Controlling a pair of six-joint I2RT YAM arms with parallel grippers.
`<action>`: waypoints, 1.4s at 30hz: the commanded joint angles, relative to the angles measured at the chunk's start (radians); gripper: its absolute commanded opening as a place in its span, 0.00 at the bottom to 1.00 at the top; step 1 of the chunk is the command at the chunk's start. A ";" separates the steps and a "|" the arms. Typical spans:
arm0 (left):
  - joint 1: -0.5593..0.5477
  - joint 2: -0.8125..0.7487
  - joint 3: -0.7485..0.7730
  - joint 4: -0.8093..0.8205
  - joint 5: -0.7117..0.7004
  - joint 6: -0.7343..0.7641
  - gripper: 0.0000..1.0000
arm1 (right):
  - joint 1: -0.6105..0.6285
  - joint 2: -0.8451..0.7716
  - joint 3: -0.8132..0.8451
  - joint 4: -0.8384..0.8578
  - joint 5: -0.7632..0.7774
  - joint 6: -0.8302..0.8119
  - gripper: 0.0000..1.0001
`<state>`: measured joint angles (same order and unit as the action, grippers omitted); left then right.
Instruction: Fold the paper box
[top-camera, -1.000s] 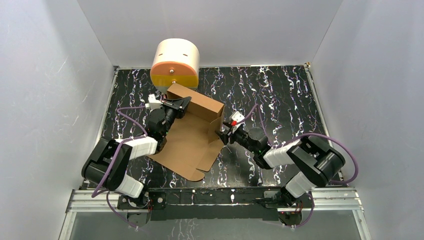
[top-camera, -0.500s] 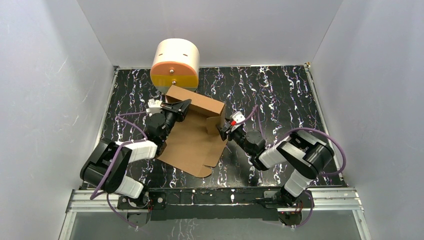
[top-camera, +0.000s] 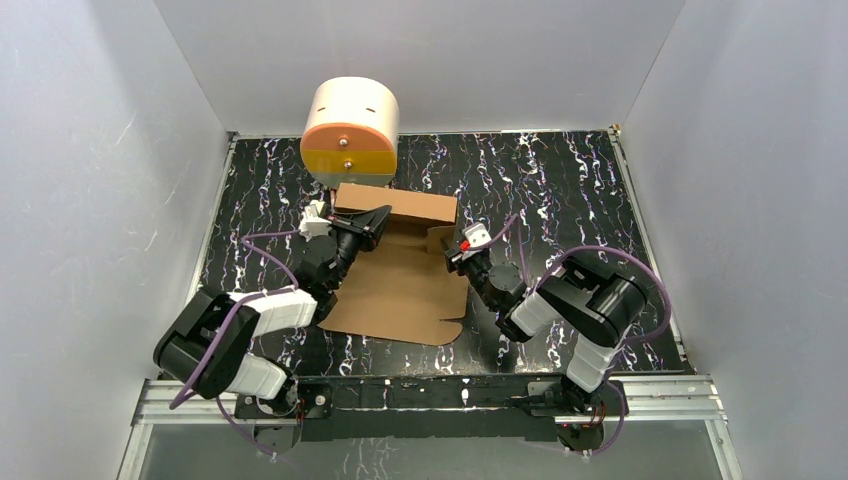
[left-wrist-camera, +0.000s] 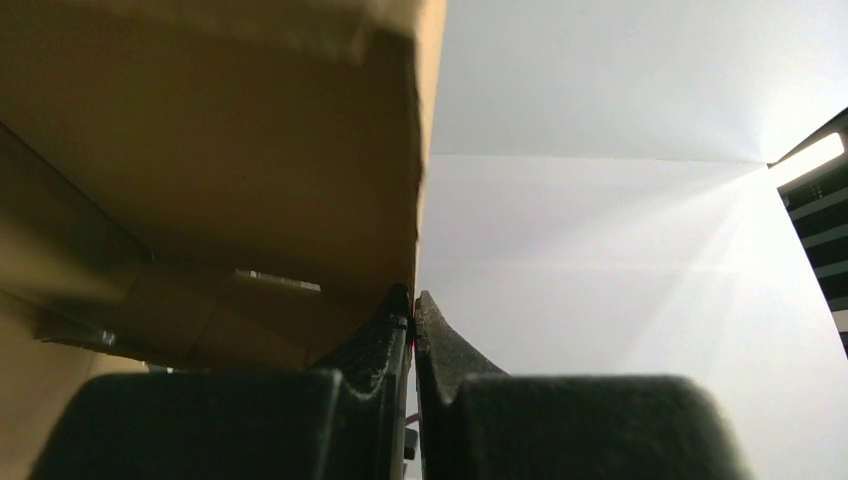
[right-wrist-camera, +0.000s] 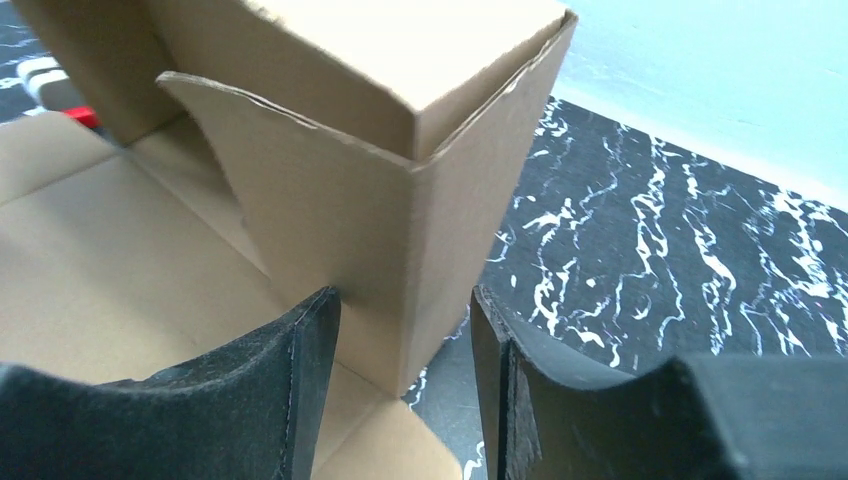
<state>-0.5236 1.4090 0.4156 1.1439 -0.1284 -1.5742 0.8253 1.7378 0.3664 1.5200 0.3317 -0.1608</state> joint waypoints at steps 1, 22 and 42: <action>-0.036 -0.056 -0.003 0.031 -0.016 -0.008 0.00 | 0.006 0.028 0.027 0.256 0.139 -0.058 0.57; -0.064 -0.064 -0.040 0.016 -0.047 0.004 0.00 | -0.065 0.002 0.013 0.305 -0.116 -0.115 0.71; -0.064 -0.011 -0.021 0.012 -0.020 -0.002 0.00 | -0.183 0.017 0.088 0.296 -0.372 -0.023 0.69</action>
<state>-0.5781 1.3937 0.3840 1.1404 -0.1753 -1.5787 0.6643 1.7496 0.3973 1.5291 0.0177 -0.2039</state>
